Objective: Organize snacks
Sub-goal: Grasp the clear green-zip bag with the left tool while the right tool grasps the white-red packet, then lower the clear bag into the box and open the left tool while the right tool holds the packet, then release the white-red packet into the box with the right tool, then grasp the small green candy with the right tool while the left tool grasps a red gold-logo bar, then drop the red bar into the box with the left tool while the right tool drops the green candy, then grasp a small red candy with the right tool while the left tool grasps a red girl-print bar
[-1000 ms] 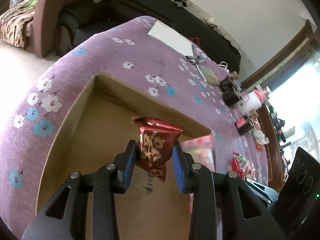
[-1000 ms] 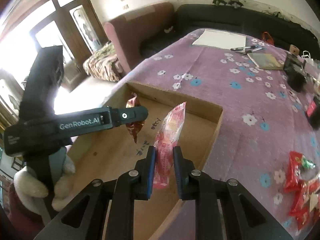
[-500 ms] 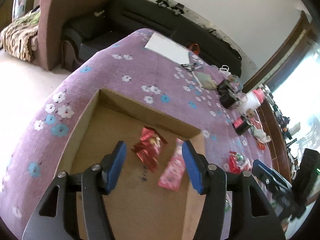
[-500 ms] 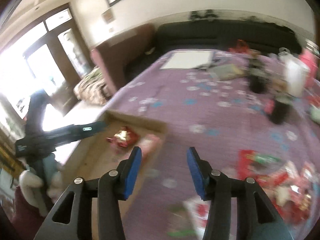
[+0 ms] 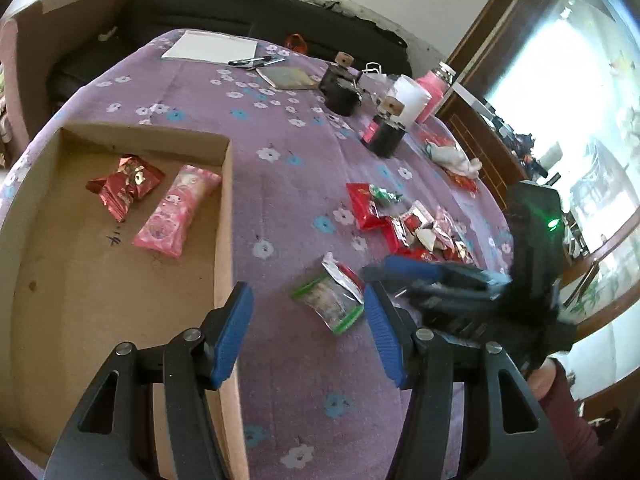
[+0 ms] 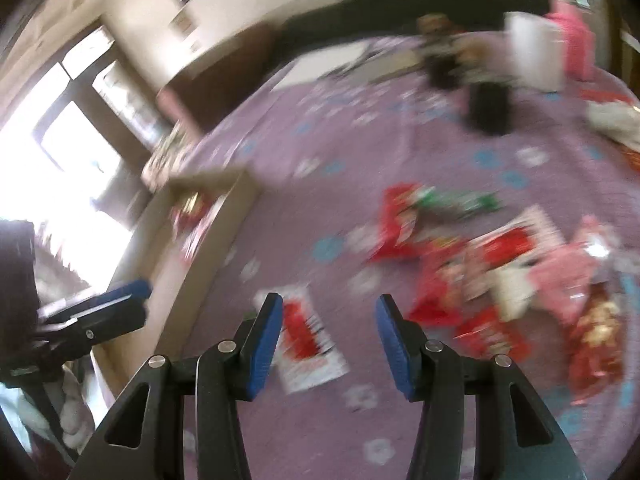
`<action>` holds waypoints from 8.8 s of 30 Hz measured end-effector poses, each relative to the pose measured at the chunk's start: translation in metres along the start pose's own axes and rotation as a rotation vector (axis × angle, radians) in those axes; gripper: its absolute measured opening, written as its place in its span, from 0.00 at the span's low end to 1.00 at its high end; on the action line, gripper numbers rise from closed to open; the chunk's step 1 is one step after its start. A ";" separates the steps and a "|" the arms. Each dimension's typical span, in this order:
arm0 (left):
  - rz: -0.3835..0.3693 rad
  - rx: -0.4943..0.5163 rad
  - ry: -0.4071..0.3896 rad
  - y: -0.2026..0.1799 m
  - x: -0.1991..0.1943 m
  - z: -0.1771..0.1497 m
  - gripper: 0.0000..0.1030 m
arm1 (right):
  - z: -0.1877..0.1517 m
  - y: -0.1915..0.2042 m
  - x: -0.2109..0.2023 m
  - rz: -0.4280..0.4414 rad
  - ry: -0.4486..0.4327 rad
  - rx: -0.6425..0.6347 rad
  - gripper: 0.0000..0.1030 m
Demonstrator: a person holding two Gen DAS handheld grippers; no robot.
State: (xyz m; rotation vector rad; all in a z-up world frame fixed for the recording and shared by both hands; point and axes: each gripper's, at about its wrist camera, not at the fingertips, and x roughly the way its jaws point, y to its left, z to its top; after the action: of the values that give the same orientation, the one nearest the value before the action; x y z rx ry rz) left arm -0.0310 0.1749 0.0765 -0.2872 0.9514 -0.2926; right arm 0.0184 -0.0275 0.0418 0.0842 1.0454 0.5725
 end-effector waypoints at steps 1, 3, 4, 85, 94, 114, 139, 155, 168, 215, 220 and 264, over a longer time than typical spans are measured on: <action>0.008 0.012 -0.004 -0.002 -0.001 0.000 0.55 | -0.004 0.008 0.008 0.002 0.018 -0.025 0.49; 0.034 0.037 -0.013 -0.004 -0.005 -0.004 0.55 | -0.008 0.017 0.019 0.006 0.037 -0.048 0.49; 0.055 0.053 -0.018 -0.006 -0.007 -0.005 0.55 | -0.009 0.021 0.025 0.007 0.040 -0.052 0.49; 0.338 -0.129 0.013 0.158 -0.004 0.035 0.16 | 0.010 0.157 0.044 0.045 0.023 -0.189 0.14; 0.344 -0.181 0.025 0.181 0.011 0.048 0.21 | 0.020 0.184 0.097 0.058 0.084 -0.213 0.18; 0.191 -0.220 -0.142 0.108 -0.073 0.010 0.55 | 0.071 -0.025 0.022 -0.393 -0.100 0.046 0.46; -0.010 0.078 0.065 -0.043 -0.001 -0.063 0.55 | -0.077 -0.055 -0.051 -0.096 0.016 0.138 0.22; 0.123 0.658 0.072 -0.129 0.074 -0.077 0.60 | -0.115 -0.082 -0.089 -0.147 -0.039 0.110 0.32; 0.067 0.541 0.101 -0.127 0.064 -0.082 0.16 | -0.123 -0.068 -0.085 -0.211 -0.066 0.016 0.36; 0.323 -0.232 -0.007 0.179 -0.042 0.002 0.29 | 0.013 0.194 0.083 0.104 0.035 -0.212 0.35; 0.297 -0.228 -0.095 0.156 -0.074 -0.001 0.30 | 0.016 0.170 0.045 0.100 -0.040 -0.186 0.42; 0.114 -0.003 -0.042 -0.040 -0.040 -0.081 0.58 | -0.067 -0.055 -0.049 -0.039 -0.131 0.088 0.24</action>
State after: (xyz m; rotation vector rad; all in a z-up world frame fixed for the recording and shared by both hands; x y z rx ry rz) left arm -0.1246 0.1435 0.0765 -0.2401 0.9230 -0.1799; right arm -0.0329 -0.1112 0.0281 0.1766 0.9425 0.4790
